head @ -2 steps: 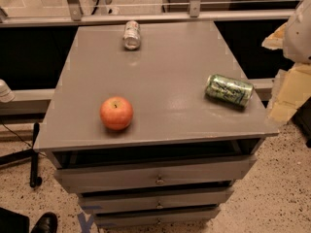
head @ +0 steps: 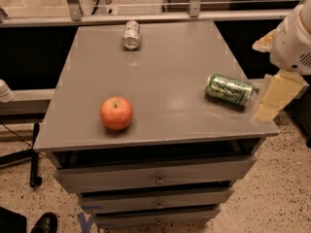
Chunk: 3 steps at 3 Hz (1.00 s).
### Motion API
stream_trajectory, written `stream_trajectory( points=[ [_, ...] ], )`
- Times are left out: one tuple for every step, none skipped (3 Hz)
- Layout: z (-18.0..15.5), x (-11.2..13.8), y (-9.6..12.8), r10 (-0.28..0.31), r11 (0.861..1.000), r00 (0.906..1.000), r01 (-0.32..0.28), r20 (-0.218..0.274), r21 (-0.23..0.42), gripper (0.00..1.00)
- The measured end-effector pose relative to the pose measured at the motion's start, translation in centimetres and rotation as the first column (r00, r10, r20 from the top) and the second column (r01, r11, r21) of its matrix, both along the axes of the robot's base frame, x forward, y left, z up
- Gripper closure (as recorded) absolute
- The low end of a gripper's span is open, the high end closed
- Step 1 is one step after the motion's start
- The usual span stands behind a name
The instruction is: Move green can near apple
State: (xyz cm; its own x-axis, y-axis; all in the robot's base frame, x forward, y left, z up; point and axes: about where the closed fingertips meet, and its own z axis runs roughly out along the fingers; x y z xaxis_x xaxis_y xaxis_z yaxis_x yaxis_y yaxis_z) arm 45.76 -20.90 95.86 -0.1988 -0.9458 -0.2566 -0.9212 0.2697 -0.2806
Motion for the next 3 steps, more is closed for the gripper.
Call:
stream_trajectory(
  points=[
    [-3.8, 4.1, 0.2, -0.005, 0.998, 0.9989, 0.002, 0.047, 0.061, 0.0],
    [-6.5, 8.3, -0.9, -0.066, 0.987, 0.9962, 0.057, 0.056, 0.15, 0.0],
    [-8.5, 11.1, -1.3, -0.134, 0.963, 0.9907, 0.125, 0.022, 0.237, 0.0]
  ],
)
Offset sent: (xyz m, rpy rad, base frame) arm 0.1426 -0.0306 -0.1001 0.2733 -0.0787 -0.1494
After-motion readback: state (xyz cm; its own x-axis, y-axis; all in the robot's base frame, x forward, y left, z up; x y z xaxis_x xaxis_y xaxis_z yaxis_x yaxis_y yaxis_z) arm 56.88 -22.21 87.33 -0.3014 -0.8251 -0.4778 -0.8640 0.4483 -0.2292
